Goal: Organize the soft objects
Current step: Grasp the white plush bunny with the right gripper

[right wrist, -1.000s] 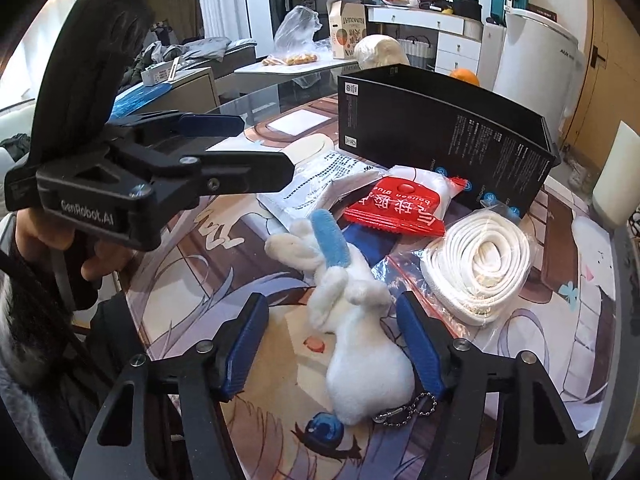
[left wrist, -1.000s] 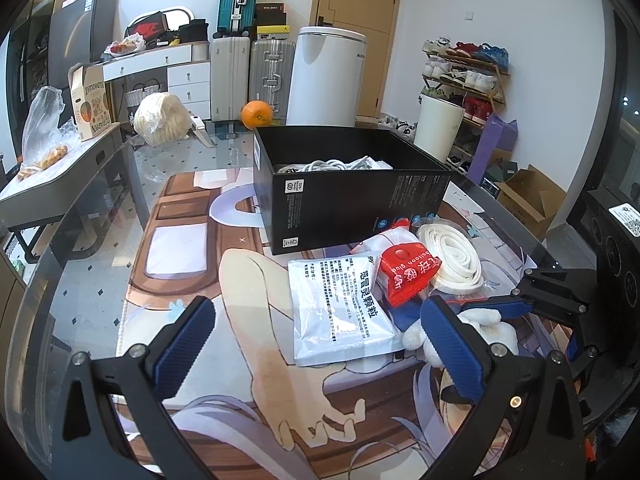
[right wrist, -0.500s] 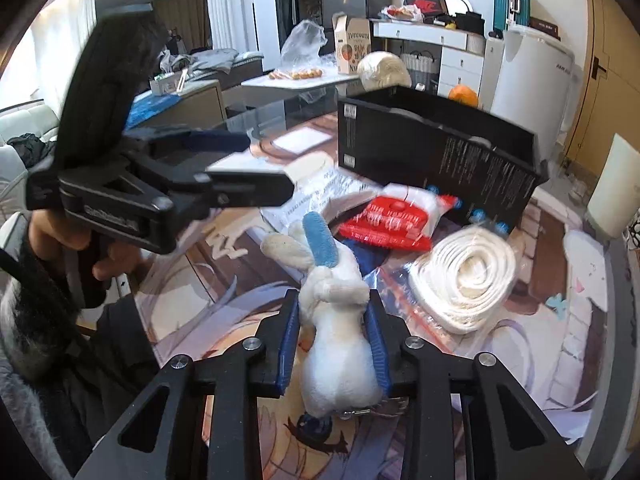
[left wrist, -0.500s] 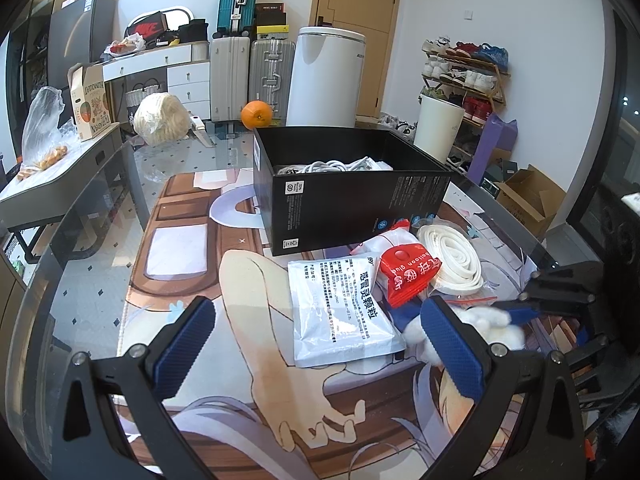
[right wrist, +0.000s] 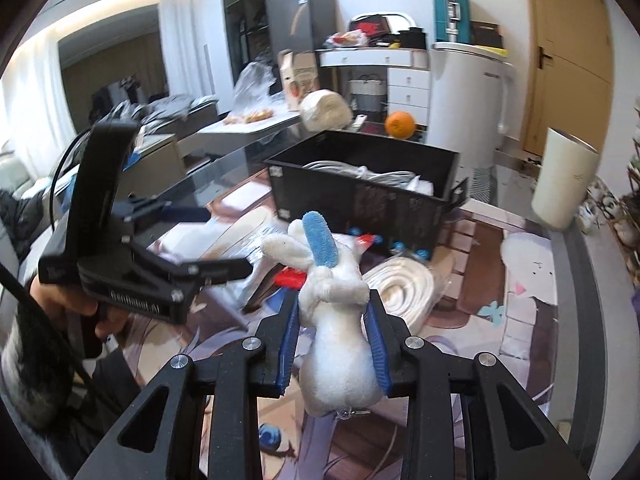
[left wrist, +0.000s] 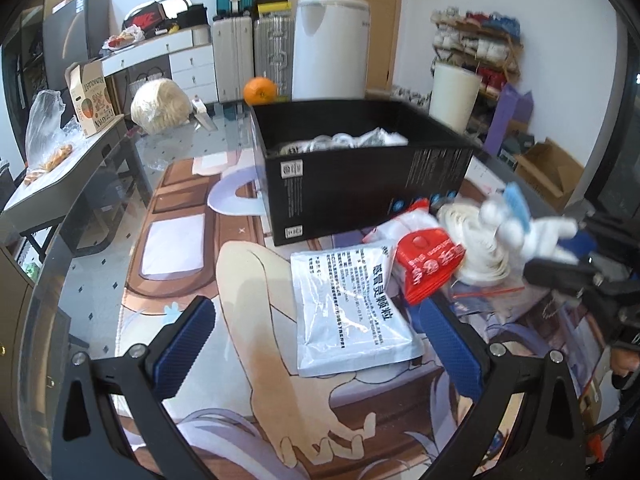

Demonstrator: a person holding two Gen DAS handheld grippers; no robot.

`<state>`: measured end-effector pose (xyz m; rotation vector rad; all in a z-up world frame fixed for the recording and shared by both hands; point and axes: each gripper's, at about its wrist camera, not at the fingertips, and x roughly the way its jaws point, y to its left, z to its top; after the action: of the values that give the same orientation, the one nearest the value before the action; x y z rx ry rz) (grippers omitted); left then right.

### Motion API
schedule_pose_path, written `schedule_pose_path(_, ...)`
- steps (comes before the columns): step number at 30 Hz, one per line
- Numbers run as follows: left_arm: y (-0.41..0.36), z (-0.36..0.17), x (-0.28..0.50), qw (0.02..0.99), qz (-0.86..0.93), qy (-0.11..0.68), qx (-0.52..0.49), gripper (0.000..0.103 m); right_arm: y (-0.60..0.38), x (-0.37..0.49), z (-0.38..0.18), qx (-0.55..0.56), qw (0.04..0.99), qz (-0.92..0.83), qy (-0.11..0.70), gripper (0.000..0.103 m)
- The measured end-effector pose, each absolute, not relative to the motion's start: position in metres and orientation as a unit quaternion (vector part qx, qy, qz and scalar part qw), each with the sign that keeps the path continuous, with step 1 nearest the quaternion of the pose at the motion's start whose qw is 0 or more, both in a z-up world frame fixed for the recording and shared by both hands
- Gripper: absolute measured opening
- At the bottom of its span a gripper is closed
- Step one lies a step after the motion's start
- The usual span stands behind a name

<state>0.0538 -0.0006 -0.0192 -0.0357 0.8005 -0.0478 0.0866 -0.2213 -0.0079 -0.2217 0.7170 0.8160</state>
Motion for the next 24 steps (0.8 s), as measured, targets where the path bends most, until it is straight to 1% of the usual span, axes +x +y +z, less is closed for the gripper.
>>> schedule_pose_path(2, -0.002, -0.021, 0.058, 0.917, -0.023, 0.399, -0.012, 0.1, -0.222, 0.091, -0.007, -0.098, 0.853, 0.382, 0.343, 0.032)
schedule_pose_path(4, -0.002, -0.024, 0.063, 0.911, -0.026, 0.411, -0.013, 0.092, -0.224, 0.094, -0.006, -0.09, 0.856, 0.376, 0.344, 0.032)
schedule_pose_path(5, -0.002, -0.026, 0.064, 0.909, -0.028, 0.416, -0.014, 0.091, -0.225, 0.095, -0.006, -0.088, 0.857, 0.375, 0.343, 0.032)
schedule_pose_path(7, -0.005, -0.028, 0.067, 0.904, -0.035, 0.426, -0.011, 0.083, -0.226, 0.097, -0.007, -0.085, 0.859, 0.37, 0.344, 0.032)
schedule_pose_path(8, -0.005, -0.028, 0.067, 0.904, -0.038, 0.426, -0.01, 0.082, -0.226, 0.098, -0.006, -0.084, 0.86, 0.368, 0.344, 0.032)
schedule_pose_path(9, -0.006, -0.029, 0.068, 0.903, -0.039, 0.427, -0.01, 0.078, -0.226, 0.098, -0.006, -0.084, 0.86, 0.368, 0.344, 0.032)
schedule_pose_path(10, -0.007, -0.029, 0.068, 0.902, -0.041, 0.429, -0.009, 0.071, -0.226, 0.098, -0.006, -0.084, 0.86, 0.367, 0.344, 0.032)
schedule_pose_path(12, -0.008, -0.031, 0.069, 0.9, -0.045, 0.433, -0.005, 0.061, -0.226, 0.098, -0.007, -0.084, 0.861, 0.367, 0.343, 0.032)
schedule_pose_path(14, -0.009, -0.03, 0.067, 0.902, -0.045, 0.43, -0.003, 0.06, -0.225, 0.098, -0.007, -0.084, 0.86, 0.369, 0.342, 0.032)
schedule_pose_path(15, -0.01, -0.029, 0.066, 0.903, -0.048, 0.428, -0.002, 0.057, -0.225, 0.097, -0.006, -0.085, 0.86, 0.369, 0.341, 0.032)
schedule_pose_path(19, -0.01, -0.027, 0.061, 0.907, -0.048, 0.419, 0.002, 0.042, -0.225, 0.096, -0.006, -0.084, 0.861, 0.368, 0.34, 0.032)
schedule_pose_path(22, -0.007, -0.026, 0.06, 0.909, -0.05, 0.414, -0.004, 0.036, -0.226, 0.096, -0.005, -0.083, 0.862, 0.367, 0.338, 0.032)
schedule_pose_path(24, -0.006, -0.026, 0.059, 0.91, -0.052, 0.412, -0.007, 0.035, -0.227, 0.096, -0.004, -0.082, 0.863, 0.366, 0.337, 0.032)
